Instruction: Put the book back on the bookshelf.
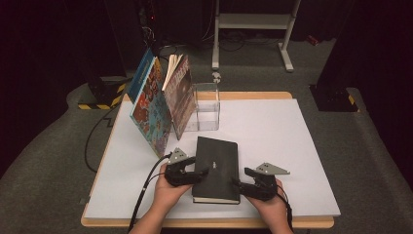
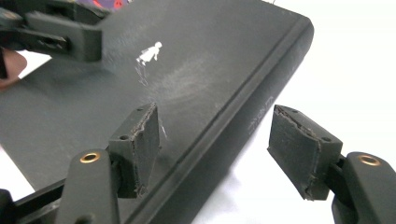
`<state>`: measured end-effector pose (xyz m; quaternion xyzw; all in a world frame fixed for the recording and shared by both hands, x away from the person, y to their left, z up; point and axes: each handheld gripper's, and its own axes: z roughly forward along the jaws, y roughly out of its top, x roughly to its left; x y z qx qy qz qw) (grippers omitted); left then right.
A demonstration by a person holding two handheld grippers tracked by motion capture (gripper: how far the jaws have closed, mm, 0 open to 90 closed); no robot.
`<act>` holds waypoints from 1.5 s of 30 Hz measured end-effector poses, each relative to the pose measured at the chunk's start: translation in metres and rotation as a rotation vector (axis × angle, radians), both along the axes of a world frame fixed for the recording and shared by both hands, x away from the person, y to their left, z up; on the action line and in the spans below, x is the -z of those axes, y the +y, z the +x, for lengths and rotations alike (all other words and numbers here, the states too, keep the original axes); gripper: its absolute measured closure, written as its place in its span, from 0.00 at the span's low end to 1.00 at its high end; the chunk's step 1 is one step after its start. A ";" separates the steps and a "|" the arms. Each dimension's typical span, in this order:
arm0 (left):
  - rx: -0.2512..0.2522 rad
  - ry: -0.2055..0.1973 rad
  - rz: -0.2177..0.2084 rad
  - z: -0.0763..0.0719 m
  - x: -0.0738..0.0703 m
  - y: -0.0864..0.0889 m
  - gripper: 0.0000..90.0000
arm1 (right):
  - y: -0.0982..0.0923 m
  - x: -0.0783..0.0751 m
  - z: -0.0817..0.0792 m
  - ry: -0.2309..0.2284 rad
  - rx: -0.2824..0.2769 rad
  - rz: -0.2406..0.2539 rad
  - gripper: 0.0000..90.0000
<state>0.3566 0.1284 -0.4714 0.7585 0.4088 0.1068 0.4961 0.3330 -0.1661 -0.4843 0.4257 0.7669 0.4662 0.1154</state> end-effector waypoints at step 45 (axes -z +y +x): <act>0.081 -0.244 -0.032 -0.017 -0.005 0.005 0.62 | 0.004 0.015 0.043 0.226 -0.093 0.176 0.05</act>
